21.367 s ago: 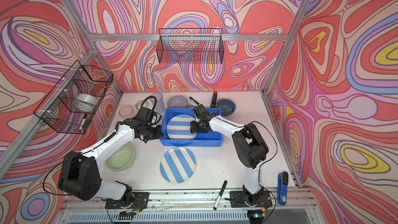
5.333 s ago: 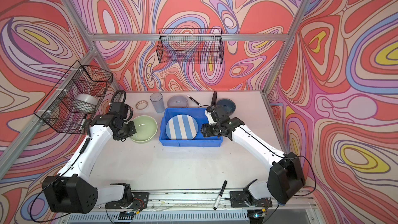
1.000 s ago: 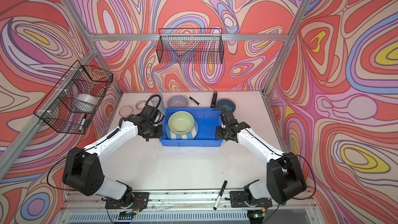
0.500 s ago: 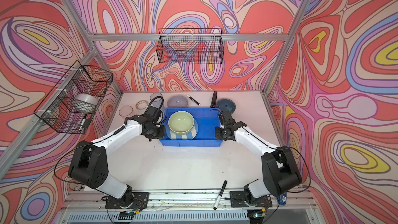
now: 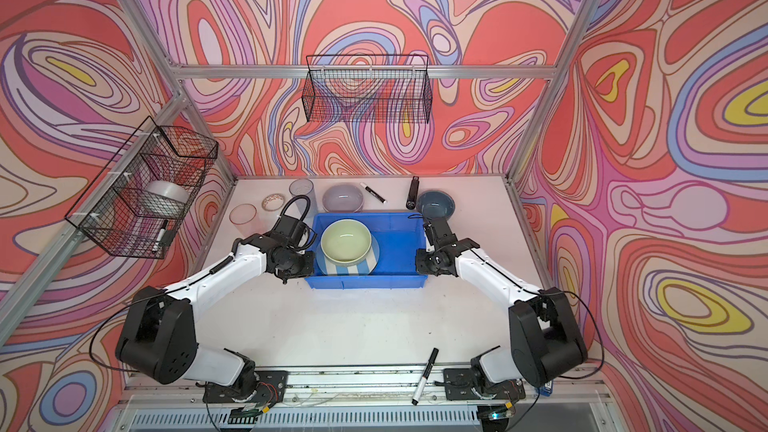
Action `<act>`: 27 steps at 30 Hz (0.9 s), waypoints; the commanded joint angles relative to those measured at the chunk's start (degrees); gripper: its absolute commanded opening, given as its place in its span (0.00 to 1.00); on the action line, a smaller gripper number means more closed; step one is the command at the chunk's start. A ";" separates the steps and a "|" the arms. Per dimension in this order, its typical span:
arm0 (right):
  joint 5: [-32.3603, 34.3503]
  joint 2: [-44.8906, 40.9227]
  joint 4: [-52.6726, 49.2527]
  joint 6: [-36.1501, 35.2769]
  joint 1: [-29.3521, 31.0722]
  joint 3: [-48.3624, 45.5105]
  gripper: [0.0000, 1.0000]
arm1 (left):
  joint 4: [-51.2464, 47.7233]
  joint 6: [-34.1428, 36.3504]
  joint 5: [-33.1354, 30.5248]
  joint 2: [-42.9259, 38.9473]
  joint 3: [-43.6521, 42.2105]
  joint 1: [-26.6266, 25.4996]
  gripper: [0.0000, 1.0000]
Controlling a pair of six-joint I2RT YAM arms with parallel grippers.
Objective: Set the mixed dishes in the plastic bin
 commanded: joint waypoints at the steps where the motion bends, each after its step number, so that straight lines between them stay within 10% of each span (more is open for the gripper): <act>1: -5.06 -2.75 -3.07 1.30 1.13 -2.12 0.06 | -3.01 -4.61 1.74 -4.21 -3.32 0.06 0.11; 19: -6.72 -10.96 -12.89 5.77 4.71 -7.03 0.12 | -9.90 -15.70 1.77 -20.77 -16.21 -1.54 0.16; 27: -1.28 -9.57 -16.56 4.05 4.66 -0.57 0.38 | -11.94 -14.81 1.13 -20.70 -13.96 -1.60 0.29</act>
